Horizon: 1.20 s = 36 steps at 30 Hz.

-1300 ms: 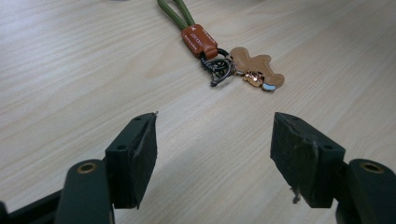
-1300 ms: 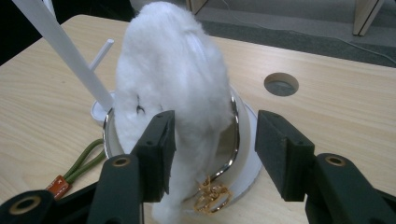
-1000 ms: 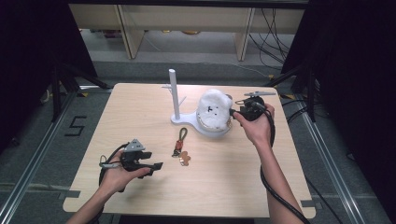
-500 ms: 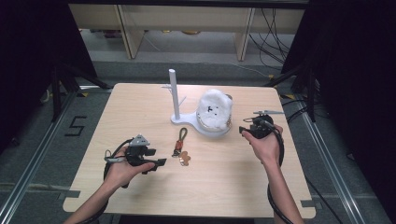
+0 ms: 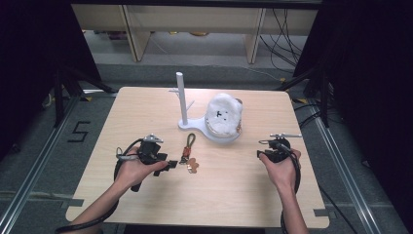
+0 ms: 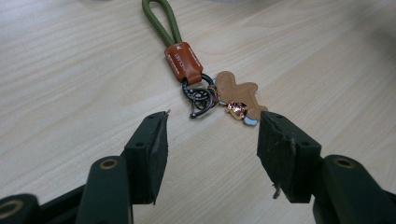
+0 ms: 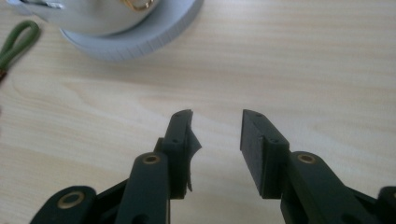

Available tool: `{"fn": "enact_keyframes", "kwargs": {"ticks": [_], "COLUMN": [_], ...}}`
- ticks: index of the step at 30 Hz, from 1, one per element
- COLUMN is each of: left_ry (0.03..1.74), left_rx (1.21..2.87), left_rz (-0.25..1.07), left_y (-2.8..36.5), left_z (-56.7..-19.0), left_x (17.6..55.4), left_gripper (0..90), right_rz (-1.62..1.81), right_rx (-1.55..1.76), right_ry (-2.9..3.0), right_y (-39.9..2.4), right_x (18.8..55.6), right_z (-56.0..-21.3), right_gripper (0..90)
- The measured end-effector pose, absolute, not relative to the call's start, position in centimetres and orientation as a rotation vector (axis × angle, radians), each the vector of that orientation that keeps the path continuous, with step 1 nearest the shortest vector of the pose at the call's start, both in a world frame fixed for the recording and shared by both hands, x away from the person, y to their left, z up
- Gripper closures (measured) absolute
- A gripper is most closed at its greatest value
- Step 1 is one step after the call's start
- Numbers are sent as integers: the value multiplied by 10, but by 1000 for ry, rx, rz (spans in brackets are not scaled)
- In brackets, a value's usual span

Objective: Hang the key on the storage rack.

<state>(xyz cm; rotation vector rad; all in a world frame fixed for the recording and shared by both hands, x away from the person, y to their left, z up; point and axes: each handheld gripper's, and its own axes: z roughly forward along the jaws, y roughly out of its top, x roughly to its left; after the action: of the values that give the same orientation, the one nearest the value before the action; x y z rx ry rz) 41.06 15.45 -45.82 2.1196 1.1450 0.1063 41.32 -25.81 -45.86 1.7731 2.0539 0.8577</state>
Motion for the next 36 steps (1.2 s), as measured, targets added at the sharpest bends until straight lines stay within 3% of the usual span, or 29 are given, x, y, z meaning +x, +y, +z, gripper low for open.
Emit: {"fn": "enact_keyframes", "kwargs": {"ticks": [14, 26, 36], "left_ry": [1248, 1396, 1423], "left_rx": [2249, 2243, 2260], "left_rz": [23, -14, 2], "left_y": [125, 100, 93], "left_z": [-435, -454, -466], "left_x": [451, 479, 493], "left_gripper": [419, 419, 419], "right_rz": [708, 722, 725], "right_rx": [1839, 1846, 1851], "right_ry": [2109, 2115, 2102], "right_y": [-254, -258, -260], "right_x": [403, 402, 401], "right_z": [-463, -465, -464], "right_gripper": [630, 618, 609]}}
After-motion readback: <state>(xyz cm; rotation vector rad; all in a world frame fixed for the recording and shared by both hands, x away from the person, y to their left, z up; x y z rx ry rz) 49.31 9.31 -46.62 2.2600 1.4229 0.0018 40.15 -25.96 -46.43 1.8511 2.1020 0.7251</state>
